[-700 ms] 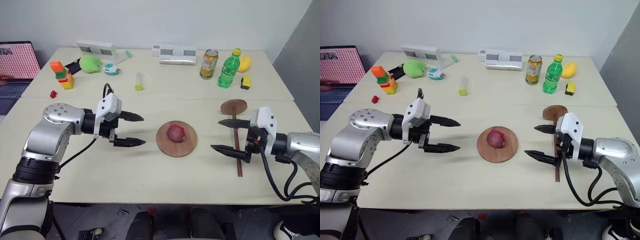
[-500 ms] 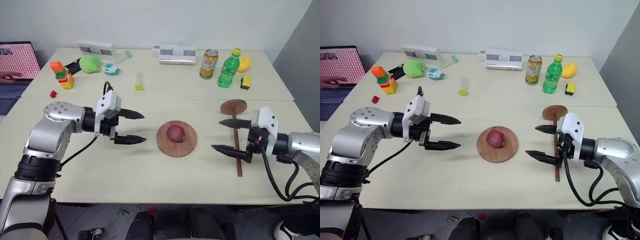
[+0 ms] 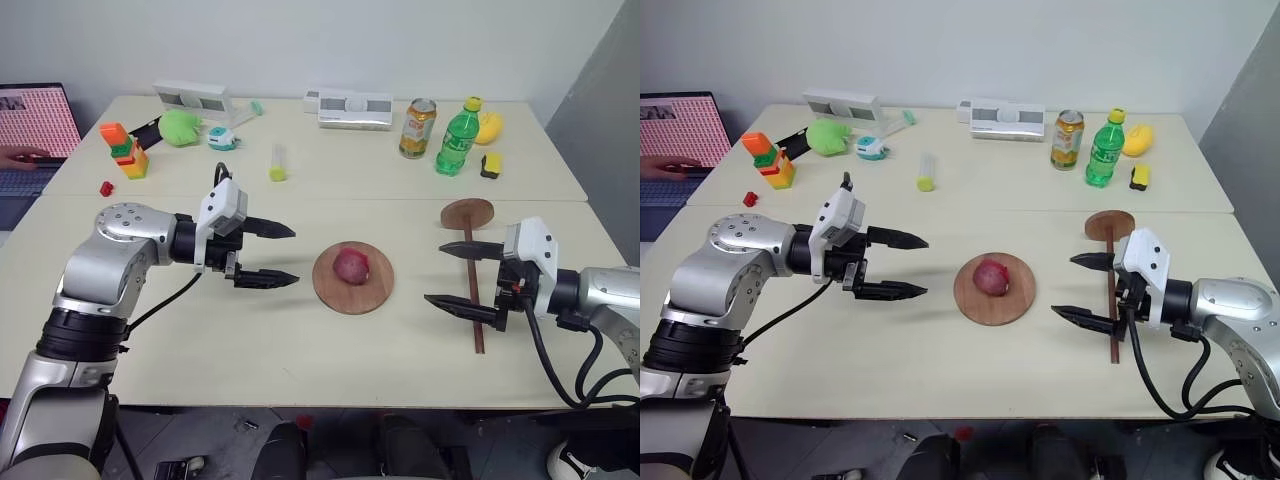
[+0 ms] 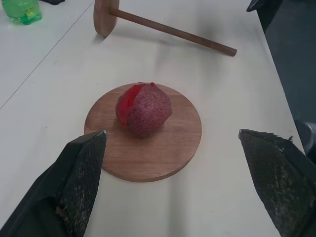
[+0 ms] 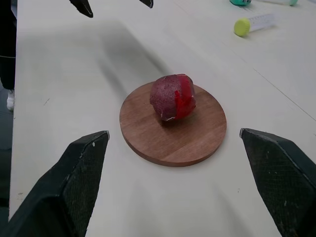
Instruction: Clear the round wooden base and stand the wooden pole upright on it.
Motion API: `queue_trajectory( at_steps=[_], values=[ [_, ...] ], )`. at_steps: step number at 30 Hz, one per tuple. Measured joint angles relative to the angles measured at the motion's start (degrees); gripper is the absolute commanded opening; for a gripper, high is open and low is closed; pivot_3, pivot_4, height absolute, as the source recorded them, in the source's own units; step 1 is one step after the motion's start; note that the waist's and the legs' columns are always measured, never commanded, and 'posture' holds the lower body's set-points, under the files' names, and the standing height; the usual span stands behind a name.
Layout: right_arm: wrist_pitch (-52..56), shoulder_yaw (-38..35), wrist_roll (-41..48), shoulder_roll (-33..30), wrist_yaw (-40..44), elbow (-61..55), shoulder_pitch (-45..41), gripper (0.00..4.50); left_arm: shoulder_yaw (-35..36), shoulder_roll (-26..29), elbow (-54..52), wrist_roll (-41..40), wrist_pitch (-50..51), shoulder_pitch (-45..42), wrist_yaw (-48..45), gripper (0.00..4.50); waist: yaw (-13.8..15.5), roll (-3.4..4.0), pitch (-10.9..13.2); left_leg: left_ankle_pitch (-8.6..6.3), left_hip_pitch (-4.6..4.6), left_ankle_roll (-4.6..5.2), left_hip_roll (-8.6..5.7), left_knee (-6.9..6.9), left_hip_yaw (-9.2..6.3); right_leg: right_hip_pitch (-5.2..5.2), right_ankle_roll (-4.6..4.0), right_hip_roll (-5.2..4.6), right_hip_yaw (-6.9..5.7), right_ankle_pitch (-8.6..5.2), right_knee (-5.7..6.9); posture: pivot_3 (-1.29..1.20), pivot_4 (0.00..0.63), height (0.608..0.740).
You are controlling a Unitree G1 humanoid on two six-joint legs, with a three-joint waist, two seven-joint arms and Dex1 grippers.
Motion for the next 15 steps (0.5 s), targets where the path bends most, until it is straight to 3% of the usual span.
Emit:
queue_trajectory(
  at_steps=[15],
  values=[
    [-0.2,0.0,-0.1,-0.3,0.9,0.2,-0.7,4.47,-0.4,-0.3,0.4,1.4,-2.0,0.0,-0.1,4.5,0.0,0.0,0.0,0.0,0.0,0.0,0.0,0.0,0.0,0.0,0.0,0.0,0.0,0.0,0.0,0.0,0.15,0.74]
  ],
)
